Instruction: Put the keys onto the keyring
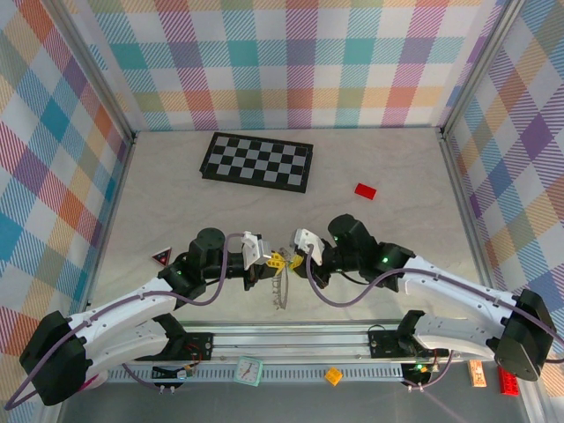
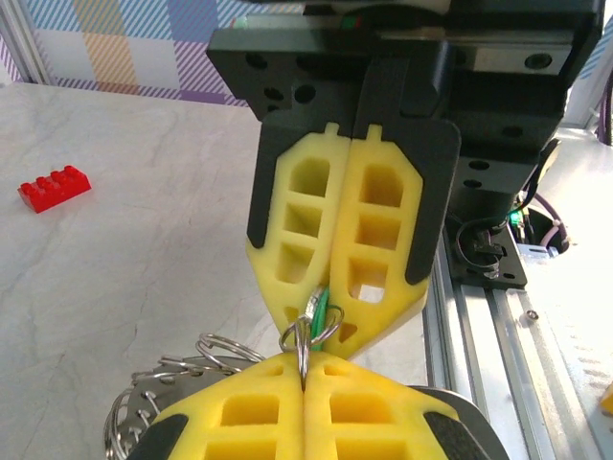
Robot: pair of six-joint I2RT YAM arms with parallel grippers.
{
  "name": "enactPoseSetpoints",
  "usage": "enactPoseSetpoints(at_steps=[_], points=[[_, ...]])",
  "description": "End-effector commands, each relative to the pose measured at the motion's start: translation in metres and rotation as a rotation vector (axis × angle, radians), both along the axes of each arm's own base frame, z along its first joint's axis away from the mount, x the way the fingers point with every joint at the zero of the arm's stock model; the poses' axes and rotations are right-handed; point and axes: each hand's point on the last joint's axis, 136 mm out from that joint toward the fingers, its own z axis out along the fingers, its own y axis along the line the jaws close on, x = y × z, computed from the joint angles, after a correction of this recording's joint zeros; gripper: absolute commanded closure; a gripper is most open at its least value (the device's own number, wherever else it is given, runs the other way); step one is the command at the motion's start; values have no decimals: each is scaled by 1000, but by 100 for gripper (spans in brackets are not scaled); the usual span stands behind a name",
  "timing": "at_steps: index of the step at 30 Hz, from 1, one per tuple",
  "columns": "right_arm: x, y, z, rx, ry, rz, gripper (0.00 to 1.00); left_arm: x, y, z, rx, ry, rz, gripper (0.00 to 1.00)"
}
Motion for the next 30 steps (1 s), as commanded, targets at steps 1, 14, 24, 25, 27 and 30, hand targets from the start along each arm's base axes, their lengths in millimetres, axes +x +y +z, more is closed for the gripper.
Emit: enactPoseSetpoints(at_steps=[1, 14, 24, 25, 27, 30], points=[[4, -6, -3, -76, -18, -13, 100, -2, -1, 17, -28, -56, -15, 100], [17, -15, 17, -118, -129, -50, 100, -2, 1, 5, 49, -35, -12, 100], [27, -20, 30, -152, -197, -71, 100, 9, 8, 19, -14, -62, 83, 65], [29, -21, 31, -159, -206, -80, 100, 15, 12, 23, -41, -70, 134, 65], [33, -21, 32, -172, -218, -88, 100, 26, 22, 31, -104, -92, 241, 64], [38, -15, 34, -177, -221, -89, 100, 49, 48, 40, -165, -106, 454, 61]])
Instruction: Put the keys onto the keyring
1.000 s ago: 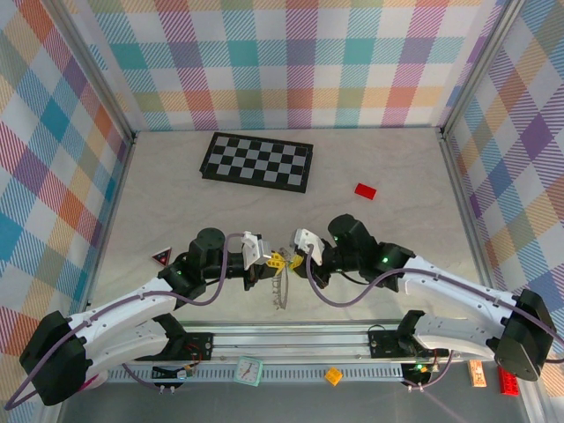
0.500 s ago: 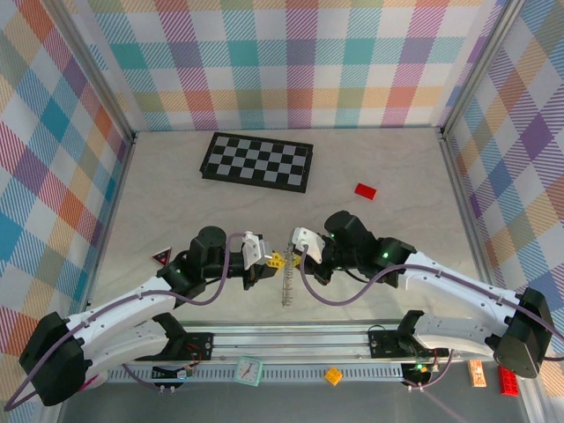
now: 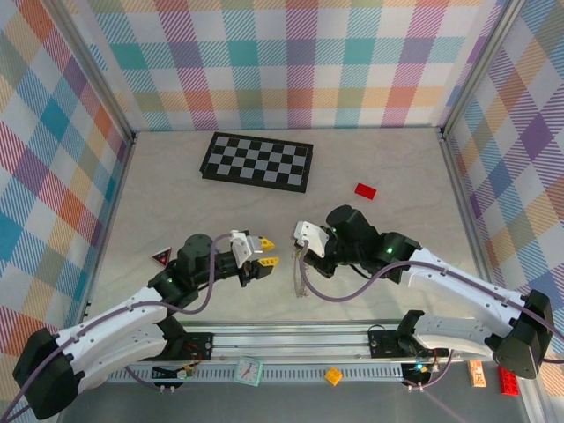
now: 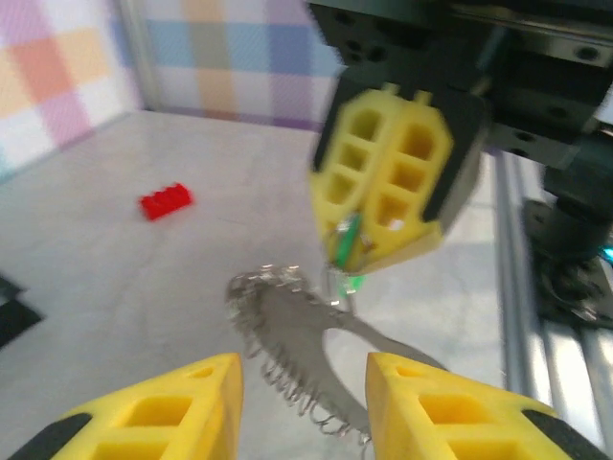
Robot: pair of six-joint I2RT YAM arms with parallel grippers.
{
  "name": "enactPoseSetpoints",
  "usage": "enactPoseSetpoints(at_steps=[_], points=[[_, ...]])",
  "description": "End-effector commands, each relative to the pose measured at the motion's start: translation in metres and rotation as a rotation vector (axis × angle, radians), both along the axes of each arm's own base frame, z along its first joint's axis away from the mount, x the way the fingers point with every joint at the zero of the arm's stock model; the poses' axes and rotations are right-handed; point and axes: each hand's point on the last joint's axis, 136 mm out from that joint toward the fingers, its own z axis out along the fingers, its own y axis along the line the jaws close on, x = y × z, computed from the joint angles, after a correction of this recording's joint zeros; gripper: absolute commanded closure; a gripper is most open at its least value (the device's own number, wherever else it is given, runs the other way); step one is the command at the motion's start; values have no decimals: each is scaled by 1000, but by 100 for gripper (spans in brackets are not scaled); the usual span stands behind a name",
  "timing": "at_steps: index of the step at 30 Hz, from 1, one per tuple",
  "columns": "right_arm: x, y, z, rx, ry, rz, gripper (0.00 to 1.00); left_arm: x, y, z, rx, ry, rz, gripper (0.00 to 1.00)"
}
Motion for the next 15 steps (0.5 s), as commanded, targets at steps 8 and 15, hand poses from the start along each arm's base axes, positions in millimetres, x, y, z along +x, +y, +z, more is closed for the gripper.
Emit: enactPoseSetpoints(at_steps=[8, 15], points=[[41, 60, 41, 110, -87, 32, 100, 65, 96, 28, -102, -9, 690, 60], [91, 102, 42, 188, -173, -38, 100, 67, 175, 44, -267, -5, 1078, 60]])
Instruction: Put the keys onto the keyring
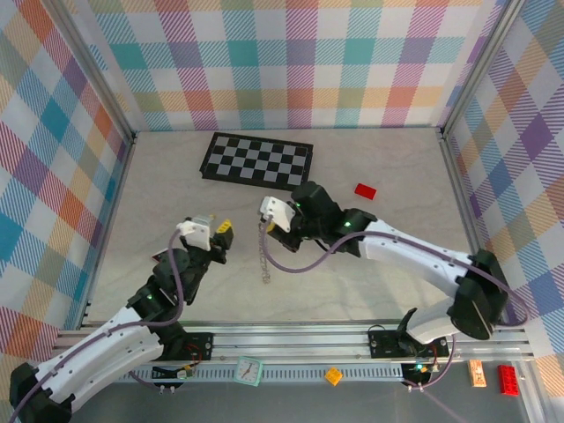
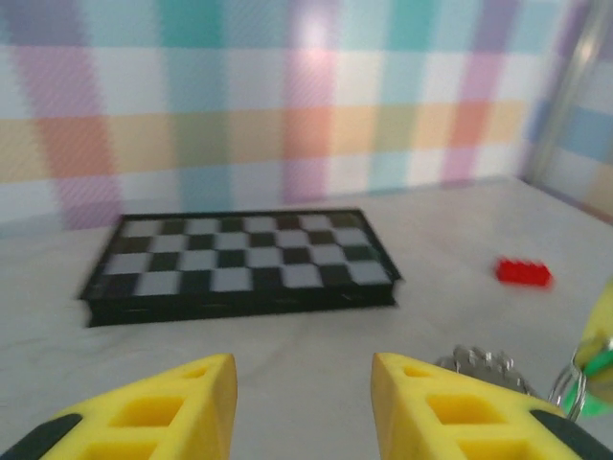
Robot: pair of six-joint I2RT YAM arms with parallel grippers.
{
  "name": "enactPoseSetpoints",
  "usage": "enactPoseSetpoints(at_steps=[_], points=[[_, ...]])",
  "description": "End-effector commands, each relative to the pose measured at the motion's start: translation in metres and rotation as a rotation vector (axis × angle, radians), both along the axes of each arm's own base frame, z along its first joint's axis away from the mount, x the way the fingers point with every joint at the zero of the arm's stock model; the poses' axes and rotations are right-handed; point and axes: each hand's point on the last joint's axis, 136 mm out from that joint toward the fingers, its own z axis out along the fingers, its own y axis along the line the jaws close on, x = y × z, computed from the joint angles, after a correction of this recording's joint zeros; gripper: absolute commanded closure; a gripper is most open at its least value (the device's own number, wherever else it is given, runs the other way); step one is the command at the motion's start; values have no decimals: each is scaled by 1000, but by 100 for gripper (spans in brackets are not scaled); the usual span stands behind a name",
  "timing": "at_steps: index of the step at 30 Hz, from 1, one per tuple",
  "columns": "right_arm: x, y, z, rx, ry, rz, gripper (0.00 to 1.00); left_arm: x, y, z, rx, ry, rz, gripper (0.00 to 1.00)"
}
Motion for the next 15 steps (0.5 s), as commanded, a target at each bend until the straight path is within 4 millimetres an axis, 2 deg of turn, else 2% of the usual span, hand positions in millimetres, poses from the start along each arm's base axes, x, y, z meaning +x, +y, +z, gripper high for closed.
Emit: enactPoseSetpoints(at_steps=[1, 3, 6, 11, 15], points=[[31, 19, 24, 103, -108, -47, 100, 1, 41, 7, -76, -2, 206, 59], [39, 13, 5, 53, -114, -69, 100, 1, 41, 3, -55, 24, 205, 59], [43, -13, -29, -74, -77, -92, 100, 0, 39, -3, -40, 50, 194, 59], [36, -64, -78, -287, -23, -123, 100, 2, 36, -12, -68, 58, 192, 58], [30, -94, -113, -452, 8, -159, 100, 5, 31, -13, -67, 66, 182, 58]])
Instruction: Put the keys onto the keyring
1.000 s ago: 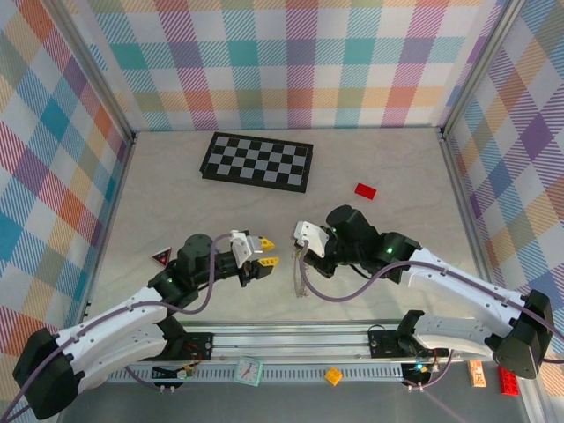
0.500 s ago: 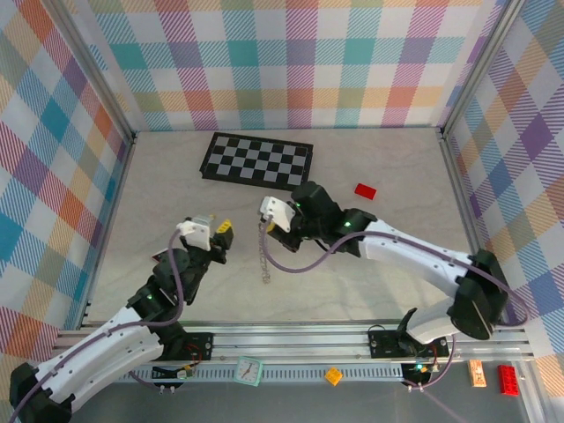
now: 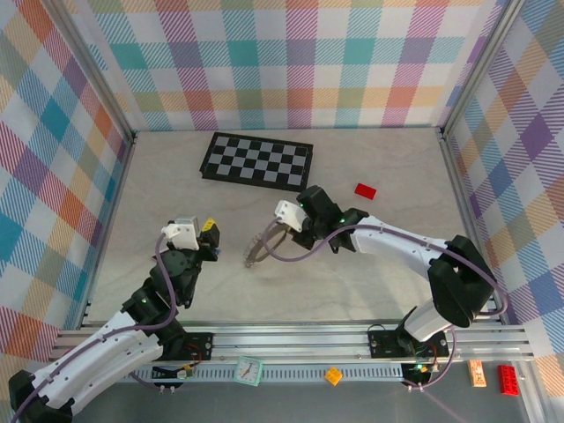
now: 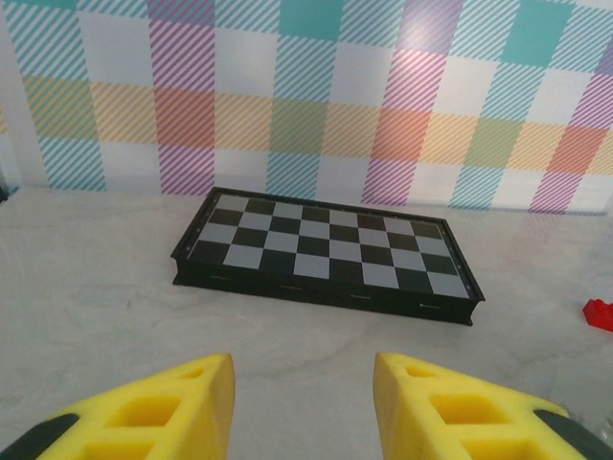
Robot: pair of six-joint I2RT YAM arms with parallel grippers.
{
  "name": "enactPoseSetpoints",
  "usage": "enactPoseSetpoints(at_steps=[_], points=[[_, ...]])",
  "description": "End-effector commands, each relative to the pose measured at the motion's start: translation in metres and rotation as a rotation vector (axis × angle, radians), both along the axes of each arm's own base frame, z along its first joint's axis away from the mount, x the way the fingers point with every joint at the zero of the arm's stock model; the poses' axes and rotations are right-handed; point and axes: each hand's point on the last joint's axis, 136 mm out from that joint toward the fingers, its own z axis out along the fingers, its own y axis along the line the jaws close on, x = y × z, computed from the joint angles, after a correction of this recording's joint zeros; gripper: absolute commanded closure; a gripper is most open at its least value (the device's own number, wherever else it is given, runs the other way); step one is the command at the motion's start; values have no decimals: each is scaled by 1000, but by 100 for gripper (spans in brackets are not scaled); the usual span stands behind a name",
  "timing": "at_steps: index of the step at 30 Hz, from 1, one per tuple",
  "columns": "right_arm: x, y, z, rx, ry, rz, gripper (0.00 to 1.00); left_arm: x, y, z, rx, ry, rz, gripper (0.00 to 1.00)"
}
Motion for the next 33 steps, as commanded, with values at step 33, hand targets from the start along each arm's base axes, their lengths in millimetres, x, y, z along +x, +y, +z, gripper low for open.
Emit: enactPoseSetpoints(at_steps=[33], points=[[-148, -86, -89, -507, 617, 133, 67, 14, -16, 3, 9, 30, -22, 60]])
